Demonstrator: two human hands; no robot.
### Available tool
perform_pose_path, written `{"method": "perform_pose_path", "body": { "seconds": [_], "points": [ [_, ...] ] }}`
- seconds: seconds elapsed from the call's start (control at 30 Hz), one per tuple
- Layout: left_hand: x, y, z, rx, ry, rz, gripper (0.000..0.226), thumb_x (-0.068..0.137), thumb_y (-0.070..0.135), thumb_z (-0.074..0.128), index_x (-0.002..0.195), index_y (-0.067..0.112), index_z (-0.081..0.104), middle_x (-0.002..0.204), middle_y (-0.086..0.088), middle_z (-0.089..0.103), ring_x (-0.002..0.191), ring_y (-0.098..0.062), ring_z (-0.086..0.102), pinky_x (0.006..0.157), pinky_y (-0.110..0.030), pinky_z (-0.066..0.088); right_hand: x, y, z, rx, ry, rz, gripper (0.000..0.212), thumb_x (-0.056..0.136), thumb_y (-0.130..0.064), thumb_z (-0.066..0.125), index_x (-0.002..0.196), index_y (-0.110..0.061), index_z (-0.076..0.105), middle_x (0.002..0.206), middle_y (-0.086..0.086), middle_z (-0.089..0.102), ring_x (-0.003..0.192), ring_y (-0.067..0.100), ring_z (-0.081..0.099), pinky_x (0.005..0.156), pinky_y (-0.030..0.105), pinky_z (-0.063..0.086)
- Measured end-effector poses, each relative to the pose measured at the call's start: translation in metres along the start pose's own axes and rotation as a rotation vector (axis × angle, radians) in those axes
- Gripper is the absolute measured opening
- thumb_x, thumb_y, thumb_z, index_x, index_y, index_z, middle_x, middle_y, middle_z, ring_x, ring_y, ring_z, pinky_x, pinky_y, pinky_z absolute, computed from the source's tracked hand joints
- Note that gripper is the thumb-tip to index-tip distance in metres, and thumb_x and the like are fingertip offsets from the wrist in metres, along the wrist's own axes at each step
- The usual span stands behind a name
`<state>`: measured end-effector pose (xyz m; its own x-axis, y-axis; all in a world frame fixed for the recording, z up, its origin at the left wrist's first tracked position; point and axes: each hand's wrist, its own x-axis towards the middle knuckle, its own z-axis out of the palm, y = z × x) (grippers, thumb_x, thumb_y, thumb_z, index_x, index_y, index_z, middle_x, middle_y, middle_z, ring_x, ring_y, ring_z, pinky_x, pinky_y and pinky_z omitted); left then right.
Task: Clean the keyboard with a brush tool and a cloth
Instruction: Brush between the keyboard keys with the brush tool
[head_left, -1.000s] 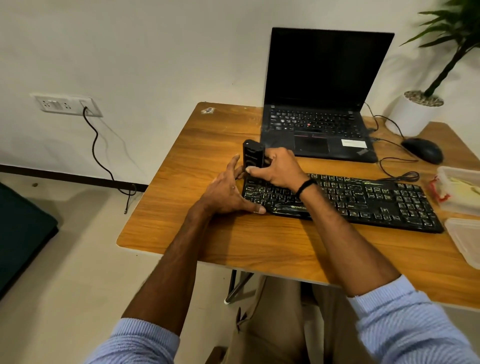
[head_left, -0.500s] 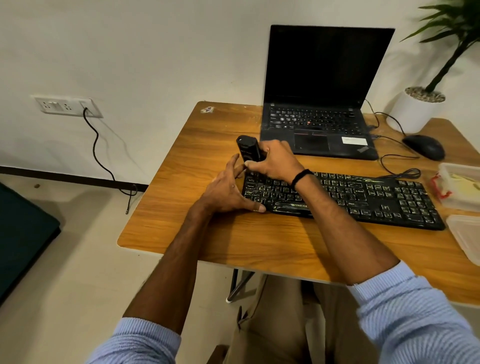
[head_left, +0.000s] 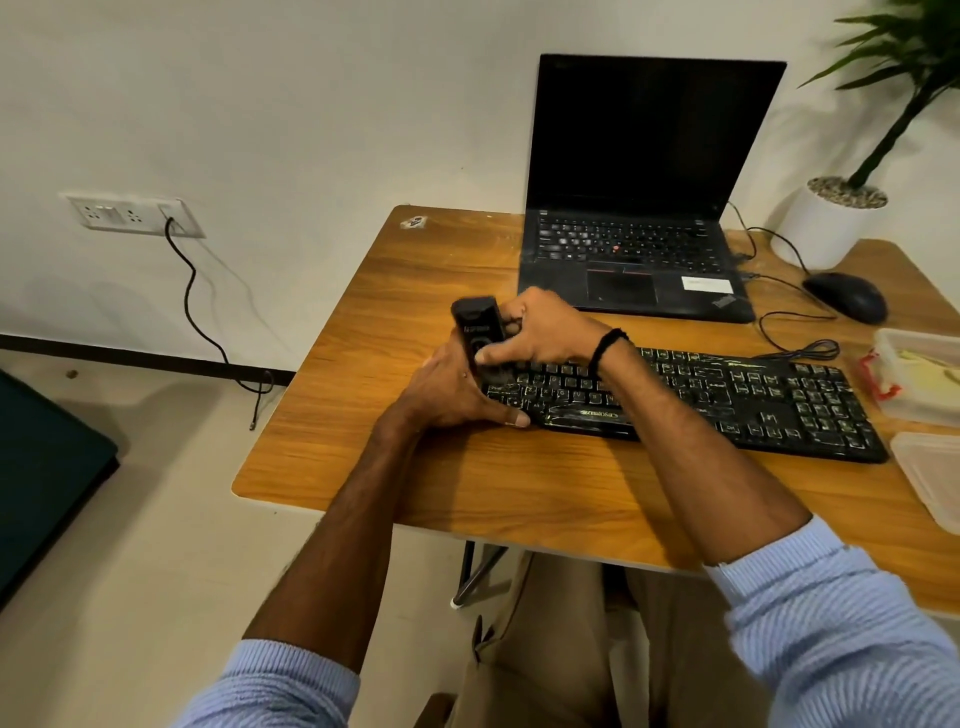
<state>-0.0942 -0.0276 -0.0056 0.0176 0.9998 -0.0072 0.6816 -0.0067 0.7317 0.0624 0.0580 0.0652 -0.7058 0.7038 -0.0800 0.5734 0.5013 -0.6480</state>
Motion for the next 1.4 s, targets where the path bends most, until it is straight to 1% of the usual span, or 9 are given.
{"method": "perform_pose_path", "body": {
  "seconds": [0.27,0.4,0.53,0.67,0.83,0.97,1.1,1.23,1.4],
  "points": [
    [0.002,-0.002,0.0,-0.039,0.005,-0.011,0.147,0.032,0.086,0.087,0.153,0.031,0.025,0.141,0.013,0.054,0.13,-0.011,0.052,0.11,-0.047,0.048,-0.003,0.007,0.006,0.107,-0.002,0.013,0.033,0.077,-0.033,0.083,0.102,-0.015,0.072,0.089,-0.011,0.073,0.081,0.005,0.07,0.063,0.015,0.053],
    [0.002,-0.003,0.003,-0.055,-0.028,-0.038,0.162,0.037,0.076,0.093,0.16,0.035,-0.003,0.158,0.007,0.046,0.147,-0.021,0.04,0.121,-0.053,0.032,0.002,0.01,0.008,0.002,0.333,0.04,0.036,0.081,-0.035,0.078,0.111,-0.015,0.07,0.091,-0.009,0.069,0.08,0.005,0.064,0.067,0.014,0.049],
    [0.005,-0.005,0.0,-0.032,0.0,-0.011,0.144,0.034,0.084,0.089,0.152,0.028,0.027,0.143,0.011,0.052,0.131,-0.013,0.052,0.111,-0.048,0.047,0.001,0.008,0.007,0.099,-0.009,-0.006,0.036,0.077,-0.032,0.083,0.106,-0.016,0.071,0.092,-0.011,0.072,0.08,0.0,0.069,0.064,0.013,0.051],
    [0.005,-0.005,-0.003,-0.061,-0.125,-0.045,0.168,0.038,0.075,0.093,0.161,0.028,-0.012,0.168,0.001,0.029,0.154,-0.023,0.026,0.126,-0.052,0.02,0.004,0.01,0.007,0.001,0.325,0.038,0.035,0.08,-0.034,0.078,0.109,-0.016,0.07,0.096,-0.002,0.073,0.087,0.014,0.068,0.071,0.025,0.058],
    [0.01,-0.009,-0.017,-0.159,-0.213,-0.009,0.138,0.047,0.05,0.101,0.155,0.026,0.018,0.149,0.001,0.042,0.141,-0.018,0.041,0.119,-0.049,0.039,0.002,0.001,0.004,0.093,-0.059,-0.012,0.017,0.078,-0.027,0.083,0.089,-0.026,0.07,0.074,-0.018,0.071,0.073,-0.003,0.068,0.059,0.014,0.049],
    [0.01,-0.009,-0.02,-0.273,-0.304,-0.094,0.163,0.051,0.028,0.103,0.16,0.029,-0.018,0.161,0.001,0.038,0.147,-0.018,0.036,0.121,-0.038,0.034,0.012,0.0,0.008,-0.042,0.236,0.024,0.03,0.079,-0.035,0.079,0.1,-0.016,0.071,0.089,-0.001,0.073,0.082,0.015,0.069,0.063,0.027,0.058],
    [0.012,-0.01,-0.02,-0.2,-0.264,-0.037,0.113,0.061,0.013,0.1,0.147,0.025,0.028,0.14,0.007,0.048,0.13,-0.007,0.048,0.098,-0.007,0.043,0.006,-0.003,0.007,-0.005,-0.037,-0.012,0.019,0.077,-0.031,0.082,0.09,-0.03,0.068,0.081,-0.017,0.07,0.07,-0.009,0.065,0.057,0.013,0.048],
    [0.01,-0.011,-0.02,-0.276,-0.325,-0.121,0.164,0.055,0.025,0.101,0.159,0.025,-0.025,0.169,0.002,0.023,0.153,-0.018,0.025,0.125,-0.037,0.028,0.002,0.01,0.003,0.022,0.224,0.032,0.035,0.08,-0.032,0.08,0.109,-0.016,0.07,0.099,-0.003,0.074,0.09,0.01,0.069,0.072,0.02,0.054],
    [0.009,-0.008,-0.017,-0.132,-0.324,-0.118,0.176,0.038,0.063,0.097,0.155,0.032,-0.032,0.172,0.008,0.006,0.159,-0.021,0.002,0.129,-0.054,0.008,-0.011,0.019,0.001,0.131,0.173,0.069,0.036,0.075,-0.034,0.082,0.106,-0.028,0.064,0.101,-0.001,0.074,0.093,0.015,0.071,0.081,0.039,0.06]
  ]
}}
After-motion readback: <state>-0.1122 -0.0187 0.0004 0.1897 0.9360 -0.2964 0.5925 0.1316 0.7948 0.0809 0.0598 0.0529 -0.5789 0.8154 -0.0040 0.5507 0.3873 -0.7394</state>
